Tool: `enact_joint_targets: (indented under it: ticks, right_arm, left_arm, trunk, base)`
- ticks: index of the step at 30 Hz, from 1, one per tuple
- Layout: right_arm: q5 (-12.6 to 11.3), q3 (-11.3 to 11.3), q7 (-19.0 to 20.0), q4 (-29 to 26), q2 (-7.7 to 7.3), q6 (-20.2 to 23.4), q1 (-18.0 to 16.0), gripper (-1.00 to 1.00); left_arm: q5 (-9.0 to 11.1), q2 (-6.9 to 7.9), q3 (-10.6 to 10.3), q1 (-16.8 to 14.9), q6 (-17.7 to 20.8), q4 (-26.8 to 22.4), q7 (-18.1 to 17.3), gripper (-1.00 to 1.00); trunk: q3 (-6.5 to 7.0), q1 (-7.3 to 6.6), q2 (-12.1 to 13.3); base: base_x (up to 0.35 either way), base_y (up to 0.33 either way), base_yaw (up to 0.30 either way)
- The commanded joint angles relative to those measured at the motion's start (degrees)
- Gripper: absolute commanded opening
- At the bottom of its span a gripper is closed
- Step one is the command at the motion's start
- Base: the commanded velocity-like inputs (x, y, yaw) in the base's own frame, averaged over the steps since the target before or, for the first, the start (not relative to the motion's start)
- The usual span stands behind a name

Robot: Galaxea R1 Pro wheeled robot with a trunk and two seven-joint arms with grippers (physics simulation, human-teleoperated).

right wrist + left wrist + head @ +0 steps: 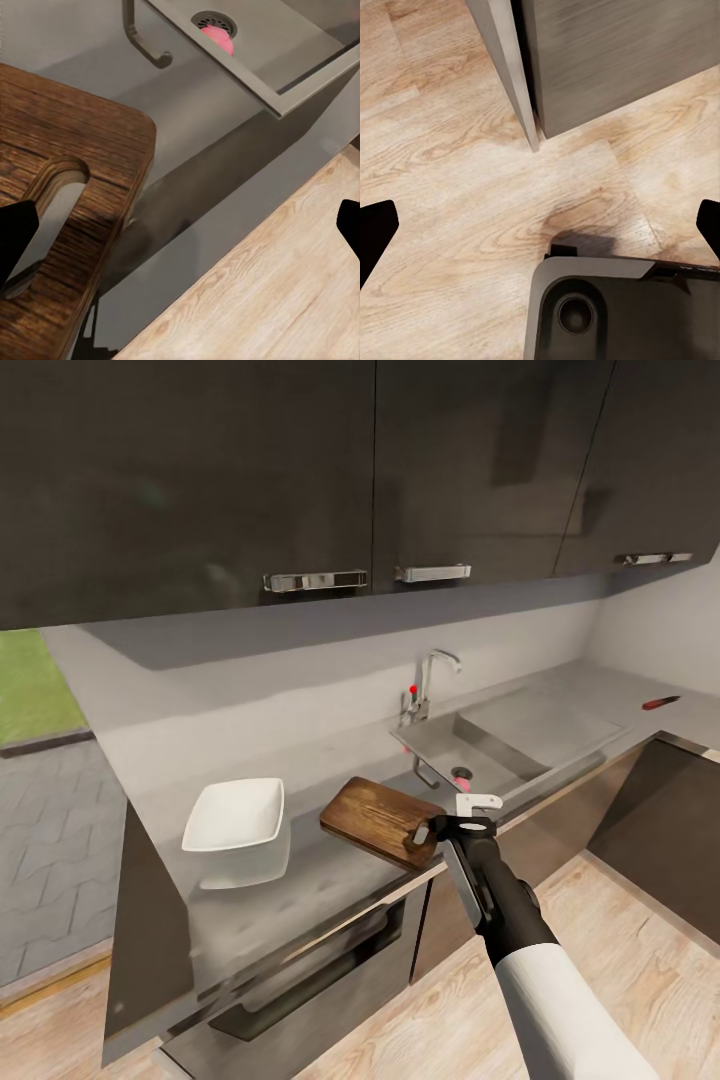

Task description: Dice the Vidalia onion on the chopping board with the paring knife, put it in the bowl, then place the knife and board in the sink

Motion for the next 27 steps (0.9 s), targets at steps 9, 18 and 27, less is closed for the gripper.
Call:
enact_joint_targets:
  ticks: [9,18,27]
  right_arm:
    - [-0.14,0.12,-0.31,-0.04,0.06,0.31,-0.05,1.00]
    - [-0.14,0.12,-0.30,-0.04,0.08,0.33,-0.05,1.00]
    - [-0.14,0.12,-0.30,-0.04,0.15,0.30,-0.04,1.00]
  left_arm:
    - [0.24,-0.01,-0.02,0.01,-0.09,0.35,0.01,1.00]
    - [0.24,-0.01,-0.02,0.01,-0.09,0.54,0.01,1.00]
    - [0.24,-0.01,-0.02,0.01,-0.09,0.60,0.01,1.00]
  trunk:
    - [-0.49,0.03,-0.10]
    - [-1.05,0.03,-0.10]
    - [-1.57,0.03,-0.10]
  base:
    - [0.000,0.000,0.000]
    - [0.000,0.000,0.000]
    - [0.000,0.000,0.000]
